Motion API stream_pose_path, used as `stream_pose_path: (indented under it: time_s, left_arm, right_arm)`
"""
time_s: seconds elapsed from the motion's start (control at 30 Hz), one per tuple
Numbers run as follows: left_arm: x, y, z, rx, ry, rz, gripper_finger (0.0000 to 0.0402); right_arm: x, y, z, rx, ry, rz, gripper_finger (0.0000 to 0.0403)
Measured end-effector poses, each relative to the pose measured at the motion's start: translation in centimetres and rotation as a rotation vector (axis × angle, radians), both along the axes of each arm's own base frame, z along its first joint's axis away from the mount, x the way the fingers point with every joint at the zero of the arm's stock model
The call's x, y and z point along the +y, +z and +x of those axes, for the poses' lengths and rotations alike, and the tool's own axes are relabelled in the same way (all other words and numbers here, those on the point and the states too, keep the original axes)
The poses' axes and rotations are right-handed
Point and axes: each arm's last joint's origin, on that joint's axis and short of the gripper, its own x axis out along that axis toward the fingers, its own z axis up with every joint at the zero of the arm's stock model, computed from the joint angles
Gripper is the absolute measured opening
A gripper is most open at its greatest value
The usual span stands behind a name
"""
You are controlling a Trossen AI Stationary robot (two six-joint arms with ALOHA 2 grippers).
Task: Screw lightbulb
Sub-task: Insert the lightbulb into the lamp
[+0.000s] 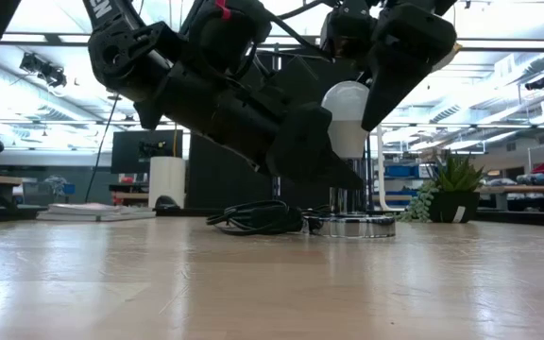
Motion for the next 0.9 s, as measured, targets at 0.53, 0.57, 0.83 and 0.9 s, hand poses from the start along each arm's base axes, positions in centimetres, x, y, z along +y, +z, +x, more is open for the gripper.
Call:
stream_pose_path:
  time_s: [0.53, 0.57, 0.83, 0.9]
  left_arm:
    - [0.2, 2.5, -1.3, 0.094, 0.033, -0.019, 0.0288]
    - [0.1, 2.6, -1.4, 0.092, 0.031, -0.019, 0.0288]
    - [-0.3, 3.3, -1.8, 0.108, 0.031, -0.009, 0.0287]
    - [-0.2, 3.5, -2.1, 0.129, 0.045, 0.0, 0.0287]
  right_arm:
    - [0.2, 0.8, -0.6, -0.011, 0.0, -0.02, 0.0355]
    - [0.3, 0.8, -0.6, -0.008, 0.002, -0.021, 0.0355]
    - [1.0, 0.9, -0.8, -0.004, 0.02, -0.019, 0.0355]
    - [0.9, 0.8, -0.9, 0.007, 0.02, -0.022, 0.0355]
